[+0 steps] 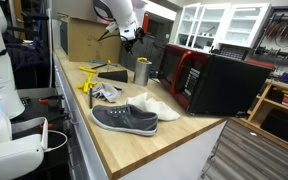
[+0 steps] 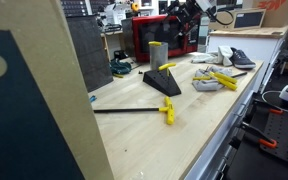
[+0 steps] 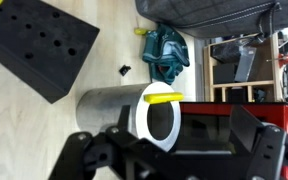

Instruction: Pick up one yellow and black object and put it in the silver cylindrical container

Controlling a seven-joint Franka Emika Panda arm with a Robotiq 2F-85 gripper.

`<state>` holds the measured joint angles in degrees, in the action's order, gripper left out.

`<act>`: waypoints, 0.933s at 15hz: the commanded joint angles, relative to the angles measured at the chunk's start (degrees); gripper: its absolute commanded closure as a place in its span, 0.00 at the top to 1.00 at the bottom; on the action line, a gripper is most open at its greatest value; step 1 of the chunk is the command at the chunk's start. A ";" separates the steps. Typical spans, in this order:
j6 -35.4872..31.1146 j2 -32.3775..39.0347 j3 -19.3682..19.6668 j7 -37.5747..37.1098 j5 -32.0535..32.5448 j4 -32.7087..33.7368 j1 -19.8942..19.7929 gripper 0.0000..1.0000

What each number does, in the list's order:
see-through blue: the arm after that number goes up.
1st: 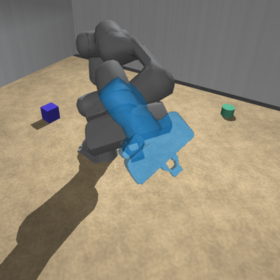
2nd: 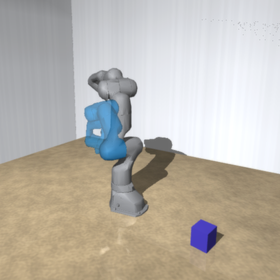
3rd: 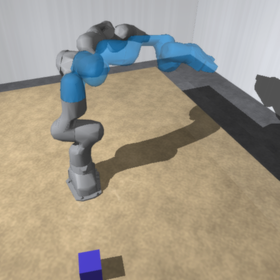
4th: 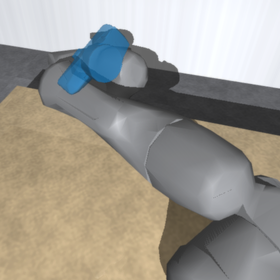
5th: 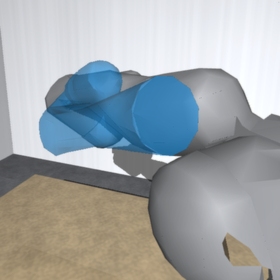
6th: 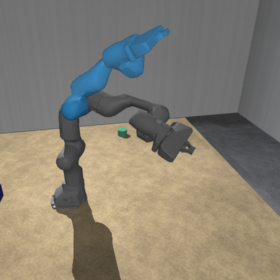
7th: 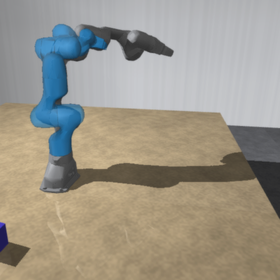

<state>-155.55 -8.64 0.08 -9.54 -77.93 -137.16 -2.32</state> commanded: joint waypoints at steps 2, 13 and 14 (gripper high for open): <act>0.14 -5.93 -0.17 -4.88 21.83 -5.94 -1.98 1.00; 23.53 -22.63 8.07 7.80 39.22 -10.31 -1.65 1.00; 25.78 -23.71 8.79 9.75 39.03 -10.39 -1.47 1.00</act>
<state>-135.22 -27.62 6.61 -4.07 -39.30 -145.85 -4.92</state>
